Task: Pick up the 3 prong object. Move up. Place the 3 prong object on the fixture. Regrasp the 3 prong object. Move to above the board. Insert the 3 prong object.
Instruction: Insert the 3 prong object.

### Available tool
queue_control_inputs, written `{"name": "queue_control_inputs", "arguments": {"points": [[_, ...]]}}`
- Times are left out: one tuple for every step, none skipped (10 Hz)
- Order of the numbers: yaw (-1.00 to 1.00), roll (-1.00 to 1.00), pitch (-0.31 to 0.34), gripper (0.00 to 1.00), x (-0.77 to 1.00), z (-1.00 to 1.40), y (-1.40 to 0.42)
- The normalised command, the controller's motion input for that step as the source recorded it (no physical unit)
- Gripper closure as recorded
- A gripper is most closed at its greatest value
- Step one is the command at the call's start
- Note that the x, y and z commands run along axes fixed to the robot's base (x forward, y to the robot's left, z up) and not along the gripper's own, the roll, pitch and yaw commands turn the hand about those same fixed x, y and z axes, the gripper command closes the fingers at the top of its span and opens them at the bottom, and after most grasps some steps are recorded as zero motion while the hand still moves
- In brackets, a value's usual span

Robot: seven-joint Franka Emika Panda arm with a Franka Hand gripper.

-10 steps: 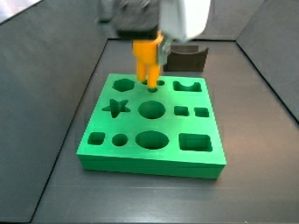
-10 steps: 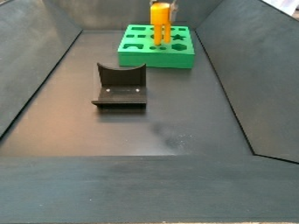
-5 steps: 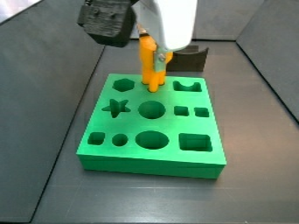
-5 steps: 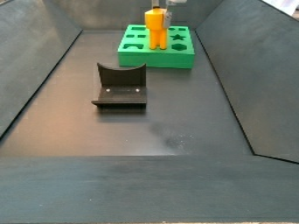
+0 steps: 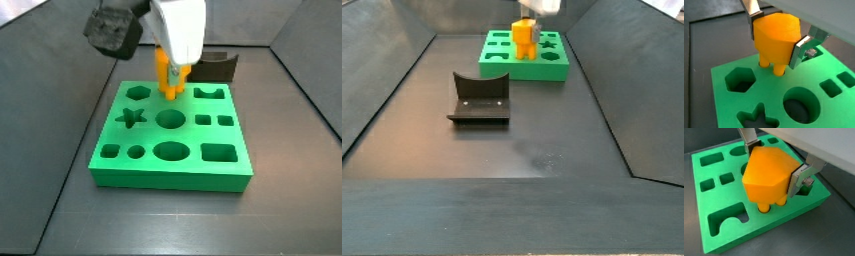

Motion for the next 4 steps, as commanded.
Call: {"name": "queue_control_inputs", "arguments": {"points": [[-0.01,-0.1,-0.05,1.0,0.0,-0.3,0.01],[0.0,-0.24,-0.151,1.0,0.0,-0.22,0.12],[0.0,-0.12,-0.181,1.0,0.0,-0.23,0.0],[0.06,0.0,-0.246,1.0,-0.17,-0.25,-0.13]]}}
